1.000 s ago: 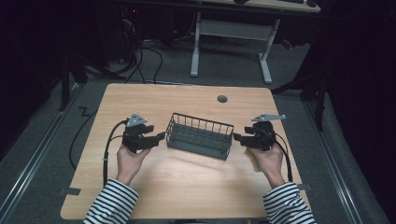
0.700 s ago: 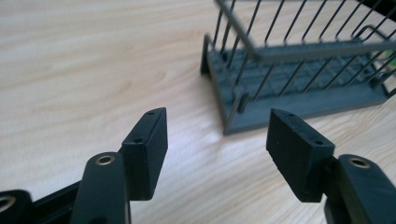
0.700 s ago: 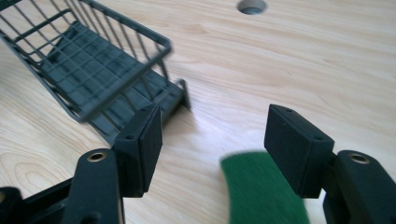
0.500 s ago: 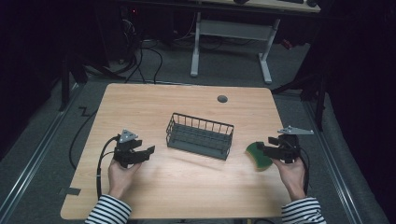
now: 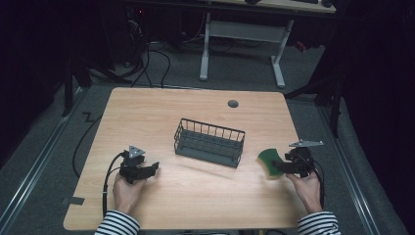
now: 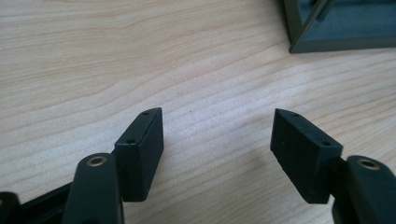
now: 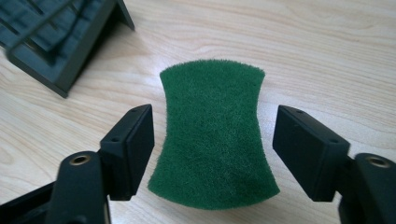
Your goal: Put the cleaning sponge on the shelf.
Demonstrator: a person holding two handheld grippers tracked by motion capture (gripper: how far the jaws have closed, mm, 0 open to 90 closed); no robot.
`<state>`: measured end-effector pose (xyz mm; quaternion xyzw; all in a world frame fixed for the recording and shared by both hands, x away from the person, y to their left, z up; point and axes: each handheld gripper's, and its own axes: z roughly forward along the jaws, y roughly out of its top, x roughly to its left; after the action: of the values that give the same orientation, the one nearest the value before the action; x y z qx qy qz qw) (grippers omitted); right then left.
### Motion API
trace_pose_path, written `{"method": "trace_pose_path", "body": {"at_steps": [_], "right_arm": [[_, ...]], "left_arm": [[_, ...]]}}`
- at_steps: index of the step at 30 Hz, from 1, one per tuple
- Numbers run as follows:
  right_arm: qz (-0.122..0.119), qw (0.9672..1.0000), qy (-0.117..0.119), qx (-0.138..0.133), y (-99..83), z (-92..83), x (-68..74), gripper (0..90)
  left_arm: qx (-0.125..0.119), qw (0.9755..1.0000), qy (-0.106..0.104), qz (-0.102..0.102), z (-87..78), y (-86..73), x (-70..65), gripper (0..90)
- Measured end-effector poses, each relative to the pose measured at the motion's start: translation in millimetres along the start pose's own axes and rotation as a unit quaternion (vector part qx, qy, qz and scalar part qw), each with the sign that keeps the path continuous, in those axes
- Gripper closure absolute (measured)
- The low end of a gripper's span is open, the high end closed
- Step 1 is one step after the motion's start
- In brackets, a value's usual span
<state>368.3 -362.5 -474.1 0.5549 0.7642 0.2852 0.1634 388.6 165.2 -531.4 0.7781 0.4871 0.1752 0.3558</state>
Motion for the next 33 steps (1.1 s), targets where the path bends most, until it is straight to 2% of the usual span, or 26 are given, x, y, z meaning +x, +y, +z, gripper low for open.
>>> {"method": "trace_pose_path", "body": {"at_steps": [2,3,7,13,14,16,18,25,26,33], "right_arm": [[-0.002,1.0000,-0.001,0.008,1.2,3.7,0.4,25.6],[-0.008,0.9996,-0.013,0.023,2.6,7.6,1.9,24.2],[-0.016,0.9985,-0.014,0.050,6.4,14.7,2.5,21.0],[-0.029,0.9966,-0.020,0.074,16.6,17.2,5.4,19.7],[-0.037,0.9953,-0.026,0.086,20.8,18.5,7.7,19.5],[-0.040,0.9944,-0.029,0.093,22.6,19.8,8.8,19.2],[-0.042,0.9931,-0.027,0.106,25.3,23.8,9.5,19.0],[-0.038,0.9911,-0.023,0.126,26.9,31.6,8.4,19.3],[-0.037,0.9897,-0.022,0.136,27.8,34.0,7.4,20.0],[-0.039,0.9878,-0.015,0.150,27.7,39.1,6.9,23.7]], "left_arm": [[-0.009,0.9999,0.007,0.009,0.6,-2.9,-1.5,34.9],[-0.018,0.9997,0.010,0.012,1.6,-4.7,-2.6,34.1],[-0.013,0.9995,0.019,0.023,2.9,-4.3,-6.2,32.3],[-0.013,0.9995,0.018,0.023,2.9,-4.3,-6.1,31.5],[-0.013,0.9995,0.018,0.023,2.9,-4.3,-6.1,31.4],[-0.012,0.9995,0.018,0.023,2.9,-4.3,-6.1,31.2],[-0.012,0.9995,0.018,0.023,2.9,-4.3,-6.1,30.9],[-0.012,0.9995,0.017,0.023,2.9,-4.3,-6.1,30.8],[-0.013,0.9995,0.017,0.023,2.9,-4.4,-6.2,30.8],[-0.013,0.9995,0.017,0.023,3.0,-4.3,-6.3,30.5]]}}
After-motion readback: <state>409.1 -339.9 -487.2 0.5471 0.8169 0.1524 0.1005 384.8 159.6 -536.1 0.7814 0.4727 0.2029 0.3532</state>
